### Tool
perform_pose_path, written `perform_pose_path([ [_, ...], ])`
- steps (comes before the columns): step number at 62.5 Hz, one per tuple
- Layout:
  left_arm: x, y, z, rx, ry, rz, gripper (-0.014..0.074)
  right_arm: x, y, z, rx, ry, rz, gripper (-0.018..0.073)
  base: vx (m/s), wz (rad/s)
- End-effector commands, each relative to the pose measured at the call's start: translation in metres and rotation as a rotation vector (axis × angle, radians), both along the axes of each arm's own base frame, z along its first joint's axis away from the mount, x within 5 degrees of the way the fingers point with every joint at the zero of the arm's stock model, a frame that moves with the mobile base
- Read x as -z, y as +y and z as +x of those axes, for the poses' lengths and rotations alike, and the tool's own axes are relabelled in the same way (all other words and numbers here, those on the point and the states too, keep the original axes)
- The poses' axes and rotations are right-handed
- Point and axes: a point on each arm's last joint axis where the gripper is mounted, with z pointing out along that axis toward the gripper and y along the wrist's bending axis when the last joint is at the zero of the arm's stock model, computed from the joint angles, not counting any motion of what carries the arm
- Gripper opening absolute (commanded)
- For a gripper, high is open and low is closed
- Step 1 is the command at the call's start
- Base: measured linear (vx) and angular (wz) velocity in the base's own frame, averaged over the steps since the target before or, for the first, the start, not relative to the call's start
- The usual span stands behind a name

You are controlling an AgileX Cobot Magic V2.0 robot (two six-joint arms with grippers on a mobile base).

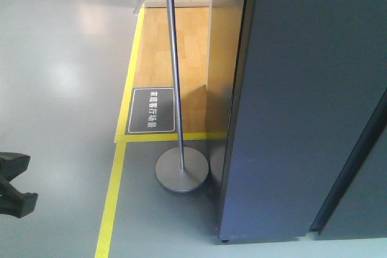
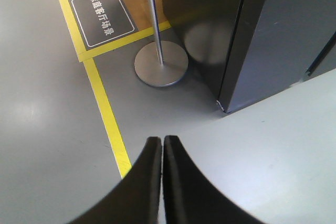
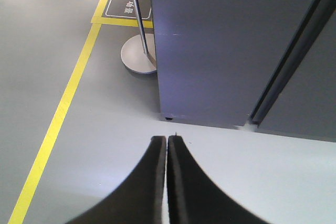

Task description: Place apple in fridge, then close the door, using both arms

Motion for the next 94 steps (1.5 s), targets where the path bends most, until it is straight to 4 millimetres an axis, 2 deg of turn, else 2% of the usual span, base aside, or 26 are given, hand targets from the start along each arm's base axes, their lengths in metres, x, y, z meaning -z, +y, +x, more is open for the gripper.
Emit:
perform_pose_path([
  [1, -0.013, -0.001, 0.003, -0.001, -0.083, -0.036, -0.0006, -0.008, 0.0, -0.002, -0.002, -0.06, 0.008, -0.0003, 0.0, 0.0],
  [33, -0.014, -0.001, 0.003, -0.001, -0.084, -0.037, -0.0006, -0.007, 0.001, -0.004, -0.011, -0.051, 0.019, -0.0003, 0.0, 0.0],
  [41, -0.02, 0.003, -0.008, 0.002, -0.118, -0.042, -0.0006, -0.006, 0.001, -0.004, -0.011, -0.047, 0.018, -0.0003, 0.0, 0.0],
  [47, -0.019, 0.013, -0.021, -0.028, -0.168, -0.043, -0.0006, -0.006, 0.001, -0.004, -0.01, -0.039, 0.014, -0.0003, 0.0, 0.0],
  [58, 0.019, 0.036, -0.052, -0.219, -0.269, -0.217, -0.0006, -0.006, 0.001, -0.004, -0.01, -0.038, 0.015, -0.0003, 0.0, 0.0],
  [73, 0.074, 0.045, -0.083, -0.355, -0.438, -0.453, -0.0006, -0.006, 0.001, -0.004, -0.011, -0.037, 0.016, -0.0003, 0.0, 0.0],
  [80, 0.091, 0.049, -0.092, -0.386, -0.531, -0.487, -0.0006, -0.006, 0.001, -0.004, -0.011, -0.037, 0.016, -0.0003, 0.0, 0.0],
  [94, 0.112, 0.052, -0.099, -0.374, -0.699, -0.469, -0.0006, -0.006, 0.001, -0.004, -0.011, -0.039, 0.016, -0.0003, 0.0, 0.0],
])
